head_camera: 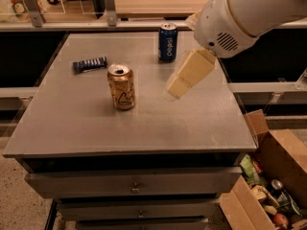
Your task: Move orange can near rxbar blueberry
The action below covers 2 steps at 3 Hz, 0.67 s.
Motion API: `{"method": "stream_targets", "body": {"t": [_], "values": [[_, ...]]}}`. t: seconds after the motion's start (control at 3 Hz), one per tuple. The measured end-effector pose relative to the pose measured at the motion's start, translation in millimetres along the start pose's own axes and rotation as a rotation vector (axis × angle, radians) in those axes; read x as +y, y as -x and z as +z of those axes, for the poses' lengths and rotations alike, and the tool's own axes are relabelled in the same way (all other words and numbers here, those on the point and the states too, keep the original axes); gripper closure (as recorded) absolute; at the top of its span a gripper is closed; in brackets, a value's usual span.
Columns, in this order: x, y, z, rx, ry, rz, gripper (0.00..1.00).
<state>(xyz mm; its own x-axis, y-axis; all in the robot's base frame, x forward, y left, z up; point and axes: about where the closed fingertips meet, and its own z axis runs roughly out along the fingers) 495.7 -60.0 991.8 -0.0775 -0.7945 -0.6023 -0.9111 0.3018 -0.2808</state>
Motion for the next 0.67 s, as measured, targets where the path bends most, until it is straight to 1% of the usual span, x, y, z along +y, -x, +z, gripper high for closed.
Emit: {"method": "stream_targets", "body": {"t": [0.33, 0.67], "values": [[0.4, 11.6, 47.0, -0.027, 0.036, 0.05, 0.0], [5.9, 18.1, 86.1, -0.055, 0.084, 0.101, 0.0]]}}
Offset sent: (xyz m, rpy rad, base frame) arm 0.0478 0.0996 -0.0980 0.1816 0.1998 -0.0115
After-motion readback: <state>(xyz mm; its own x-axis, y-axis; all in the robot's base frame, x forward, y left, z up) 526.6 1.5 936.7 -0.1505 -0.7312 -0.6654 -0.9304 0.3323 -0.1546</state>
